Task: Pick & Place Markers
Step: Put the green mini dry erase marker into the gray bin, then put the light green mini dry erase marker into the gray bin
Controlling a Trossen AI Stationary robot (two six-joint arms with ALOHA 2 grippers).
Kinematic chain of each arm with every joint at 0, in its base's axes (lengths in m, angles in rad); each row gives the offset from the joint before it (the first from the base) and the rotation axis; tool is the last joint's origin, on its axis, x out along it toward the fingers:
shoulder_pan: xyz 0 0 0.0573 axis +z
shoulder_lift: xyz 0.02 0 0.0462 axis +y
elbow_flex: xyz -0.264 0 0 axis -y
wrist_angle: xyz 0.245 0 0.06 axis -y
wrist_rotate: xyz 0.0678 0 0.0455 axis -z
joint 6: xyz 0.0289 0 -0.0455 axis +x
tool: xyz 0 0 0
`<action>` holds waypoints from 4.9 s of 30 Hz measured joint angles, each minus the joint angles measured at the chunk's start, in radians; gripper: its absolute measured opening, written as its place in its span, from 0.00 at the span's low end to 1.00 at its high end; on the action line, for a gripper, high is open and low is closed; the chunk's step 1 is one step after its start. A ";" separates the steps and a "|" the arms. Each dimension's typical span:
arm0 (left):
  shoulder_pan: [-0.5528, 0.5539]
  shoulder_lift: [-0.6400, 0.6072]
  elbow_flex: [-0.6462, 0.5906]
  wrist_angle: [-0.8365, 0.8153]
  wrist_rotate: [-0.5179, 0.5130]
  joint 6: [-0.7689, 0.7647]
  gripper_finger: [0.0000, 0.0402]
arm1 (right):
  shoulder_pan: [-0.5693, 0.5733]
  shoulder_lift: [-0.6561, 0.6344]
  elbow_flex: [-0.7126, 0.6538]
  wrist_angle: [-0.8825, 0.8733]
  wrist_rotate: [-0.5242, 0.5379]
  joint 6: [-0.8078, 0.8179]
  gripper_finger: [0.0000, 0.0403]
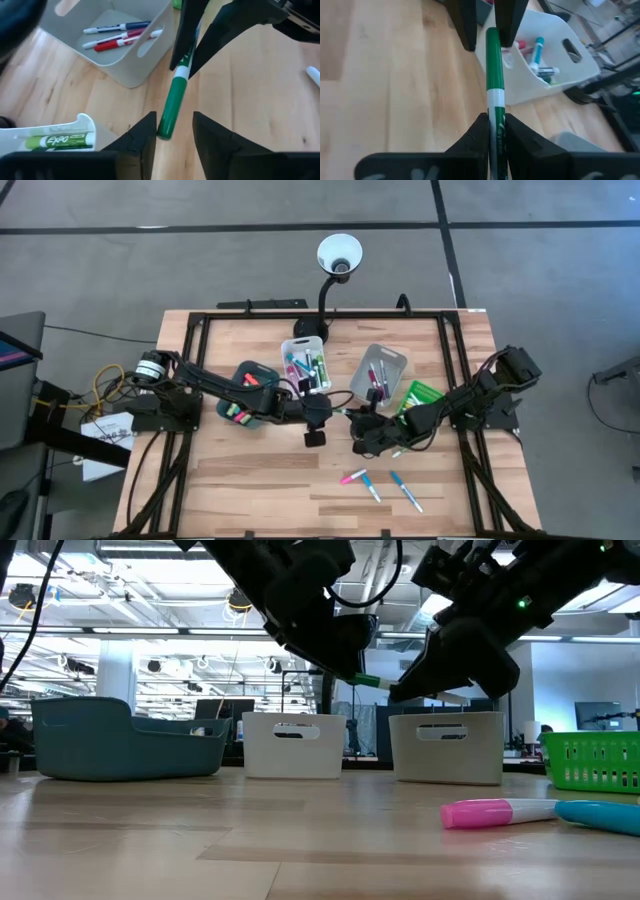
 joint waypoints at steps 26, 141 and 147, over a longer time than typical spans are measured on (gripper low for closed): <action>-0.009 0.000 0.001 0.043 -0.004 -0.006 0.32 | -0.191 -0.054 0.100 -0.860 0.020 0.706 0.13; -0.073 0.002 -0.141 0.213 0.180 -0.097 0.32 | 0.136 -0.013 0.420 -0.909 -0.344 0.533 0.01; -0.079 0.002 -0.163 0.220 0.181 -0.097 0.32 | 0.101 0.014 0.400 -0.760 -0.569 0.493 0.12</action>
